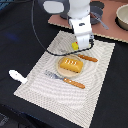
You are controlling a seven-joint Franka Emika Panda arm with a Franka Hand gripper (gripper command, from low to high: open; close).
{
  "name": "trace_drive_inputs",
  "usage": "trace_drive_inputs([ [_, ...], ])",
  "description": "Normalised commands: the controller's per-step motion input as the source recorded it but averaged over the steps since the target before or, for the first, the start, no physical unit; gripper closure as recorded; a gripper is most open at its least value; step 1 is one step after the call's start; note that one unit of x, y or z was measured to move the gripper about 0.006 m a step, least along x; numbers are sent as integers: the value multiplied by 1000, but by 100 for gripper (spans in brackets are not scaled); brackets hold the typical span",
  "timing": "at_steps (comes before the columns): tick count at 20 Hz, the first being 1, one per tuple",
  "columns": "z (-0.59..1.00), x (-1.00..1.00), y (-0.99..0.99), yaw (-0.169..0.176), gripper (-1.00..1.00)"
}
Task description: Interact with the objects in diverse but meaningful ways.
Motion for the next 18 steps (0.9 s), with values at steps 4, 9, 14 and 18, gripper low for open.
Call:
trace_drive_inputs([
  [4, 848, -812, -177, -46, -100],
  [9, 368, -766, -342, -36, -100],
  [14, 11, -669, -600, -13, -100],
  [18, 0, -569, -717, -31, -100],
])
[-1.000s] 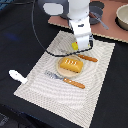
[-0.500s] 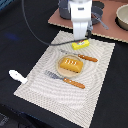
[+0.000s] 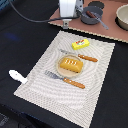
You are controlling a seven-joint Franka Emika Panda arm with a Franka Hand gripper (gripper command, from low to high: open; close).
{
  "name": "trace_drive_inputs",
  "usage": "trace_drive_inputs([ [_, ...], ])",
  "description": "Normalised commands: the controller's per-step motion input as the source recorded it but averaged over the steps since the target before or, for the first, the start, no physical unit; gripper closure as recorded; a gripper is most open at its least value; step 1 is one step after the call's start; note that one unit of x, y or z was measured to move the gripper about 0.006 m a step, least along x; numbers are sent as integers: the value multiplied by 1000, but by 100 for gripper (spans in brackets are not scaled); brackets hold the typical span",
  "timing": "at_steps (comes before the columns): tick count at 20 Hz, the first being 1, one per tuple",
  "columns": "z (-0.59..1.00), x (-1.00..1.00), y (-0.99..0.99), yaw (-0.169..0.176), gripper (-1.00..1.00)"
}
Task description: Interact with the objects in diverse but meaningful ways.
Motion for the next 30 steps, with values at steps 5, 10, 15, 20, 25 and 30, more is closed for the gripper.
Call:
trace_drive_inputs([
  [5, -67, -523, -769, -35, -100],
  [10, -124, -510, -766, -35, -100],
  [15, -139, -492, -767, -34, -100],
  [20, -156, -493, -771, -18, -100],
  [25, -250, -494, -748, -22, -100],
  [30, -336, -501, -732, -26, -100],
])
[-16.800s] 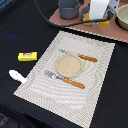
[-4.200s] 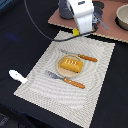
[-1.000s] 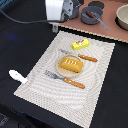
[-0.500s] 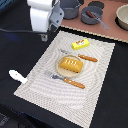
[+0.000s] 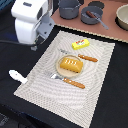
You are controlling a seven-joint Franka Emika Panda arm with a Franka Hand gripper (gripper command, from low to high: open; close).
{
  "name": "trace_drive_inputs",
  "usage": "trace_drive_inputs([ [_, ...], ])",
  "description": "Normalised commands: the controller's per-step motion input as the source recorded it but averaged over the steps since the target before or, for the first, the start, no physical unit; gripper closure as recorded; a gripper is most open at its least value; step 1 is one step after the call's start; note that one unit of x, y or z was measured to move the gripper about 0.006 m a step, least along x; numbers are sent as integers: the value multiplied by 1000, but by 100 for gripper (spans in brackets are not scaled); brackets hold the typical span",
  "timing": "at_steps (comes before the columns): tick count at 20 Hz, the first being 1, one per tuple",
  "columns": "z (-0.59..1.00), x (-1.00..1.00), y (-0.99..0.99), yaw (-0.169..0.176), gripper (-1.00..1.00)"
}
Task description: Interact with the objects in diverse but meaningful ways.
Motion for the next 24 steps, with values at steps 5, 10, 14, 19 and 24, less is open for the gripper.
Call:
trace_drive_inputs([
  [5, -311, -366, -743, -32, -100],
  [10, -321, -223, -631, -40, -100],
  [14, -351, -269, -443, -36, -100],
  [19, -245, -42, 0, -4, -100],
  [24, -319, -155, 0, -1, -100],
])
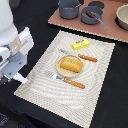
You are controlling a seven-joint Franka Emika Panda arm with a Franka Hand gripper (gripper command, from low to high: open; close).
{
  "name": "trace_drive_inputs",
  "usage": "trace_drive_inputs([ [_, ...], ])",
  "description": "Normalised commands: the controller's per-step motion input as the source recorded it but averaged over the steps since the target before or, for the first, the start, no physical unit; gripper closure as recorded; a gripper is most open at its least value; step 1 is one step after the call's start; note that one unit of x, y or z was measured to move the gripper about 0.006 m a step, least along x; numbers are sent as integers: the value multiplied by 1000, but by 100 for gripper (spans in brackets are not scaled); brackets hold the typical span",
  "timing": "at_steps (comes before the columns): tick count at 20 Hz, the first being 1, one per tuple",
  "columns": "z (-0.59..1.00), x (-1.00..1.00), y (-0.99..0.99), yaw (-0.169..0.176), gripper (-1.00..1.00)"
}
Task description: Interact with the objects in diverse but meaningful ways.
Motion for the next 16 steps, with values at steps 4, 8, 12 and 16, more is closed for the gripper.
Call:
trace_drive_inputs([
  [4, -303, -226, 0, 0, -100],
  [8, -361, -386, -18, 0, -100],
  [12, -337, -680, -100, 0, -100],
  [16, -326, -686, -100, 0, -100],
])
